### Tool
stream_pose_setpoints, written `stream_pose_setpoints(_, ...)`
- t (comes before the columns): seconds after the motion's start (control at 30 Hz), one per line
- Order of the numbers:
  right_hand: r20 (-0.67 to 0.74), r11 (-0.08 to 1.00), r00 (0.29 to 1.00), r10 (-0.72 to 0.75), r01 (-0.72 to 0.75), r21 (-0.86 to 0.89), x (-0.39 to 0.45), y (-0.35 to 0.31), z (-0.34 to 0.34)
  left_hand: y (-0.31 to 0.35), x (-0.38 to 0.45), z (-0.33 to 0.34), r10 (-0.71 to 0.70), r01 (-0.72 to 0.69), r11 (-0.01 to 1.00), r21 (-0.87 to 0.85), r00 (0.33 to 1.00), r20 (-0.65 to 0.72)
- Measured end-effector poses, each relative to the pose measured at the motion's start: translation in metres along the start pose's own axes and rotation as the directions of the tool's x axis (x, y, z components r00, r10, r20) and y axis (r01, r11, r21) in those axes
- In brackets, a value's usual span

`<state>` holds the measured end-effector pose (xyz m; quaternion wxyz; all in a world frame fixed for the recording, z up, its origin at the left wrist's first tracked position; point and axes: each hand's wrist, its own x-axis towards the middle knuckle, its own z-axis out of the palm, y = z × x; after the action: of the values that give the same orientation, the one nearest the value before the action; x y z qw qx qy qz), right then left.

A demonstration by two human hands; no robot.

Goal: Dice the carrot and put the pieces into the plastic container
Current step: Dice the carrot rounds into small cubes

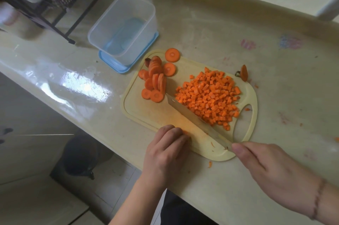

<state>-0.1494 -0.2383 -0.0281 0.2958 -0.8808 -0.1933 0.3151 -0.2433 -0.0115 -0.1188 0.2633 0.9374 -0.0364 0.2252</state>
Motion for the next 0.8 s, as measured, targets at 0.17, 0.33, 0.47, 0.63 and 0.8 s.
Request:
stream_pose_setpoints(0.17,0.007,1.000,1.000,0.007,-0.007,-0.003,-0.008,-0.004,-0.007,0.004,0.014,0.007,-0.015,0.016,1.000,-0.022,1.000,0.008)
stream_pose_setpoints(0.33,0.017,1.000,1.000,0.010,-0.009,-0.013,-0.012,-0.004,-0.011,0.002,0.012,0.008,-0.020,0.021,0.999,-0.041,1.000,0.009)
stream_pose_setpoints(0.47,0.020,0.999,1.000,0.015,-0.014,-0.033,-0.018,-0.004,-0.012,0.003,0.004,0.004,-0.011,0.010,0.998,-0.057,1.000,-0.011)
stream_pose_setpoints(0.63,0.047,0.996,0.998,0.048,-0.044,-0.082,-0.023,0.006,-0.011,0.003,0.005,0.007,-0.005,0.004,0.998,-0.064,1.000,-0.002)
stream_pose_setpoints(0.8,0.074,0.995,0.996,0.055,-0.049,-0.092,-0.025,0.012,-0.008,0.003,0.006,0.006,-0.007,0.009,0.997,-0.074,1.000,0.023)
